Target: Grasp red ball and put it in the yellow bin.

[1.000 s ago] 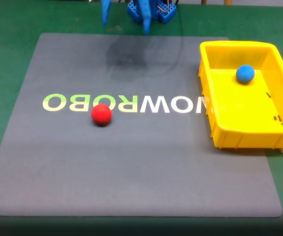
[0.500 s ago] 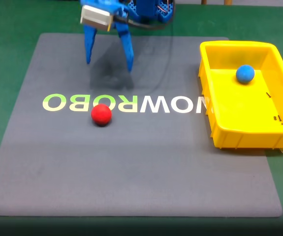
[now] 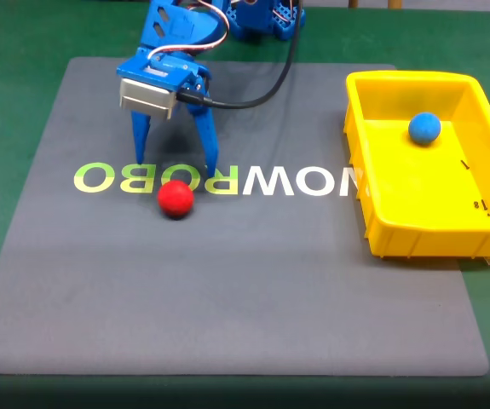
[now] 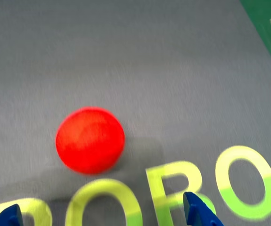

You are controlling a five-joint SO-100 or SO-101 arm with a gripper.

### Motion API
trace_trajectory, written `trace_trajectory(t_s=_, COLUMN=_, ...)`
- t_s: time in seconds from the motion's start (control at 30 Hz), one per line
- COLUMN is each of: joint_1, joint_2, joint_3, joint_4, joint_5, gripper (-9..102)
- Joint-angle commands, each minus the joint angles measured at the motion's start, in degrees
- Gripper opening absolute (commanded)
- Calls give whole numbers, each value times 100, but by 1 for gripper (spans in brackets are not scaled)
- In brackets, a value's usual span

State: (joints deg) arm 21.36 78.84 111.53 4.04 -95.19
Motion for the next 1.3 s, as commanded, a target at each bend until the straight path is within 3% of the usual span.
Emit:
trace_trajectory(t_s=0.0, joint_1=-105, joint_2=-158, joint_3=-624, joint_4=-229, joint_5=105, gripper=38)
trace_trajectory(t_s=0.7, joint_1=-255, joint_2=-1723, joint_3=-2127, joint_4=-246, joint_5=229, gripper=35)
trace_trajectory(t_s=0.8, joint_1=-308, joint_2=-1784, joint_3=-2145, joint_4=-255, joint_5=229, gripper=27)
trace_trajectory(t_s=0.9, joint_1=-343, joint_2=-1837, joint_3=-2145, joint_4=-255, joint_5=229, gripper=2)
trace_trajectory(t_s=1.27, joint_1=-387, joint_2=-1723, joint_3=-2136, joint_4=-220, joint_5=220, gripper=0)
